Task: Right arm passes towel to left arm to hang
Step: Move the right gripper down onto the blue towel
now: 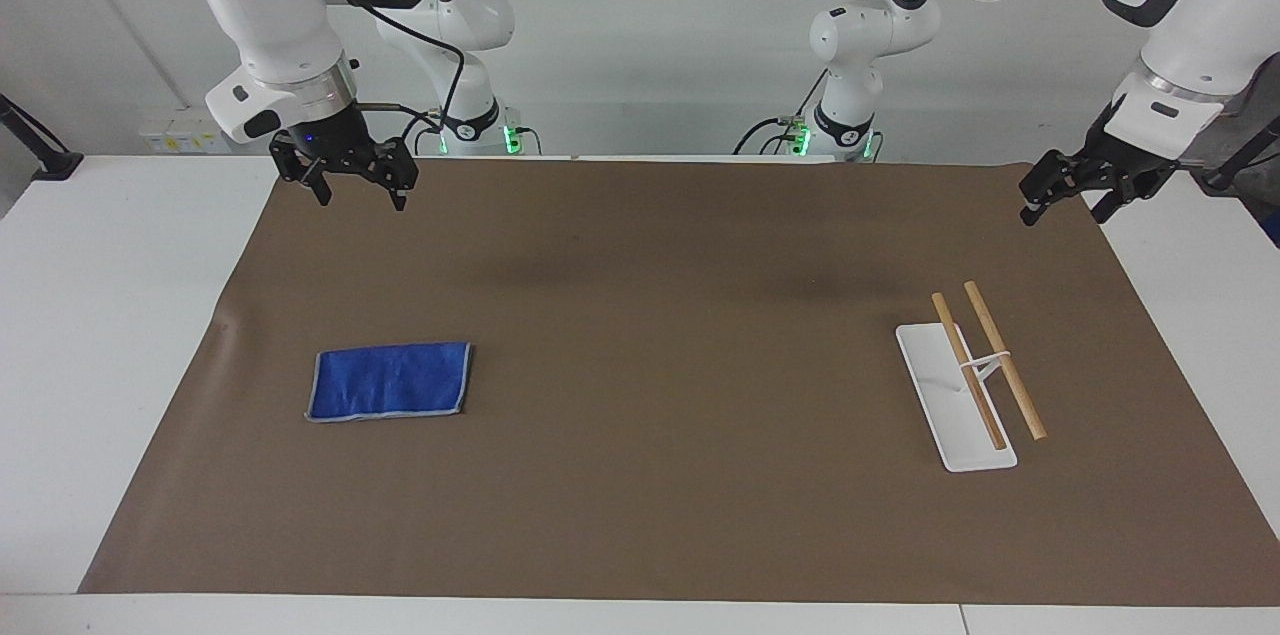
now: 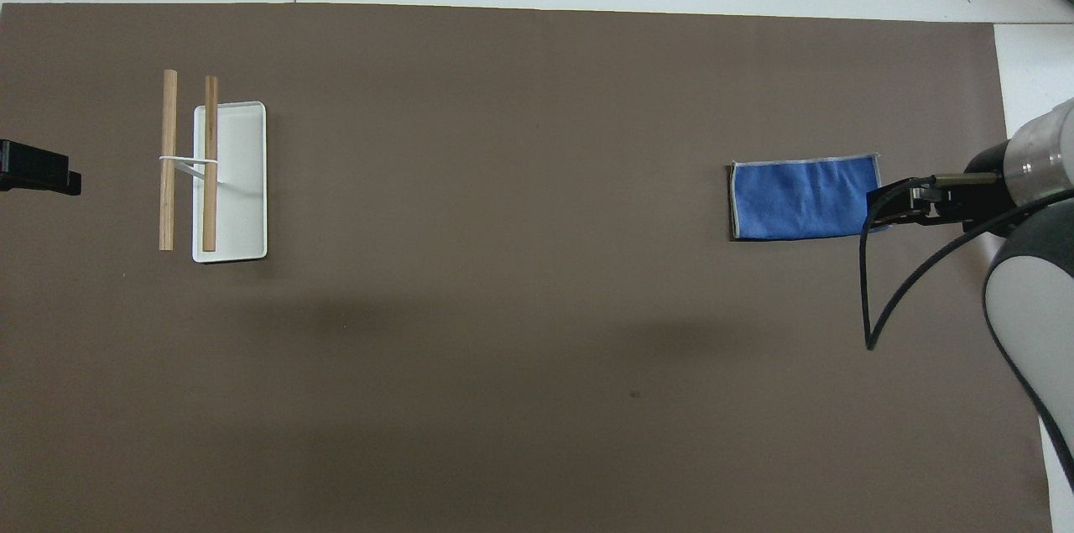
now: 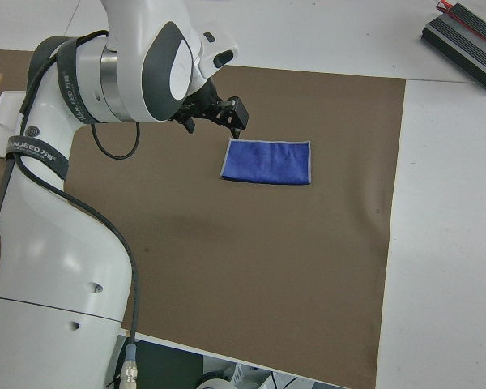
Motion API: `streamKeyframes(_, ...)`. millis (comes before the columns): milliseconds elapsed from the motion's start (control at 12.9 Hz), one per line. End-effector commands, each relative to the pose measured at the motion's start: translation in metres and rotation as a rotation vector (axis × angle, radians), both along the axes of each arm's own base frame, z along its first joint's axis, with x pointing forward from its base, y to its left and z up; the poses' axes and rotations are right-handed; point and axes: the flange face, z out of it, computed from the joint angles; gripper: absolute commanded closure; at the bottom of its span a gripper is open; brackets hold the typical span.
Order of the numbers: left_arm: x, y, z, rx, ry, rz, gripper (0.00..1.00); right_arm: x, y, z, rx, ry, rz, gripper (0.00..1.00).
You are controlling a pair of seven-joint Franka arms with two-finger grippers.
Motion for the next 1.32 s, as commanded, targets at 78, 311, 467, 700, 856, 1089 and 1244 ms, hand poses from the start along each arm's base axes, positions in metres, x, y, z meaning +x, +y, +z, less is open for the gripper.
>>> streamKeyframes(78,-0.009,0.003,0.001,0.003,-0.001,0.015,0.00,-0.007,-0.004,-0.002,0.030,-0.021,0.013,0.00)
streamKeyframes(311,-0.009,0.003,0.001,0.003,-0.001,0.015,0.00,-0.008,-0.004,-0.001,0.030,-0.015,0.013,0.00)
streamKeyframes(467,-0.009,0.003,0.001,0.003,-0.001,0.015,0.00,-0.007,-0.007,-0.001,0.030,-0.021,0.007,0.00)
streamKeyframes(700,-0.009,0.003,0.001,0.003,-0.001,0.015,0.00,-0.004,-0.021,-0.015,0.032,-0.017,-0.008,0.00)
streamKeyframes(856,-0.009,0.003,0.001,0.003,-0.001,0.015,0.00,0.002,-0.033,-0.047,0.030,-0.052,0.031,0.00)
streamKeyframes(1089,-0.009,0.003,0.001,0.003,-0.001,0.015,0.00,0.006,-0.047,-0.110,0.028,-0.088,0.040,0.00)
streamKeyframes(1244,-0.009,0.003,0.001,0.003,-0.001,0.015,0.00,0.020,-0.049,-0.144,0.031,-0.072,0.040,0.00)
